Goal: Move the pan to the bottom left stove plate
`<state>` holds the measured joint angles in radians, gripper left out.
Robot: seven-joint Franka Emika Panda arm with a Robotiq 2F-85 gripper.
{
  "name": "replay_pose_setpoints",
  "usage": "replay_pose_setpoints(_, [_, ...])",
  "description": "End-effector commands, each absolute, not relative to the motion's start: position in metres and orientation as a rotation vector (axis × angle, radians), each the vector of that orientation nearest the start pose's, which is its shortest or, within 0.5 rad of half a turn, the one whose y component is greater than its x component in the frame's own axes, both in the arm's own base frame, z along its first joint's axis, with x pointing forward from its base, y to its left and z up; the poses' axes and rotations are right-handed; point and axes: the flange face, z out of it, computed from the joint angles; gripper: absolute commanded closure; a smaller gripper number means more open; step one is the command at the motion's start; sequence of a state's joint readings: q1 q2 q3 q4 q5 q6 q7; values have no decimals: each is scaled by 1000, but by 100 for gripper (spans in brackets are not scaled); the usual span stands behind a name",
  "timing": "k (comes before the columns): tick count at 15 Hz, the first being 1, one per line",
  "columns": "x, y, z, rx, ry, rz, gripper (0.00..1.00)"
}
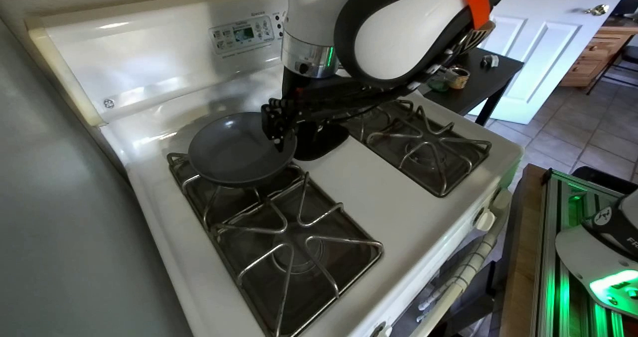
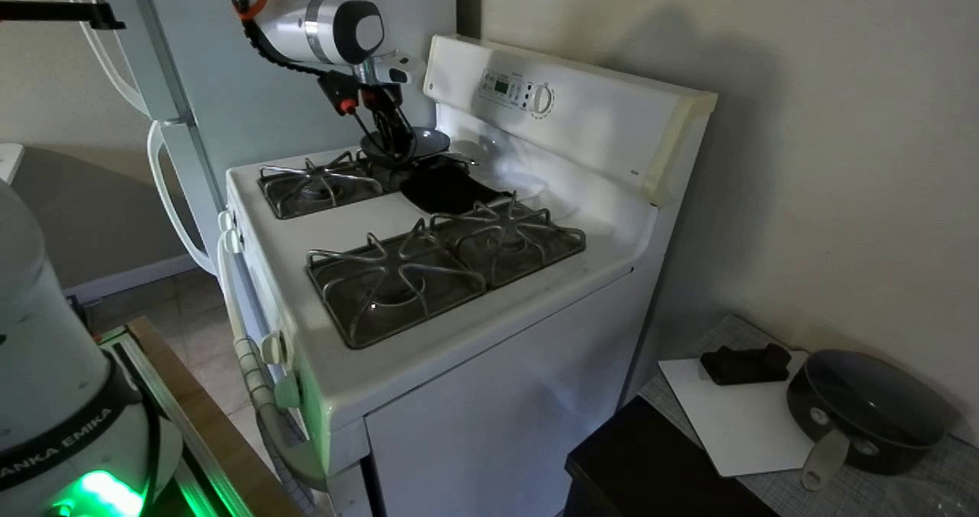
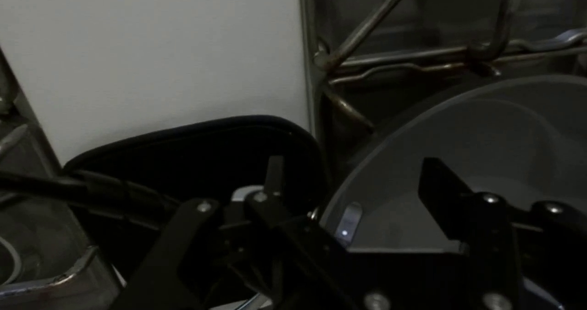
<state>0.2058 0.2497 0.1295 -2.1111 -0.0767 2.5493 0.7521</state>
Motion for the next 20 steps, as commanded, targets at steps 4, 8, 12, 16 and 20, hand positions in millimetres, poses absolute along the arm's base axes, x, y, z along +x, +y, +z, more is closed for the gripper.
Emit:
replay_pose_setpoints(4, [568,206,305,-2996,651,-211,34])
replay_pose_setpoints(8, [568,209,304,-2988,692,-181,77])
replay_pose_setpoints(12, [569,212,305,-2978,736,-178,93])
replay_pose_setpoints(16, [571,211,303,-2968,768,-180,90])
replay_pose_setpoints(20, [573,212,304,-2964,784,-187,100])
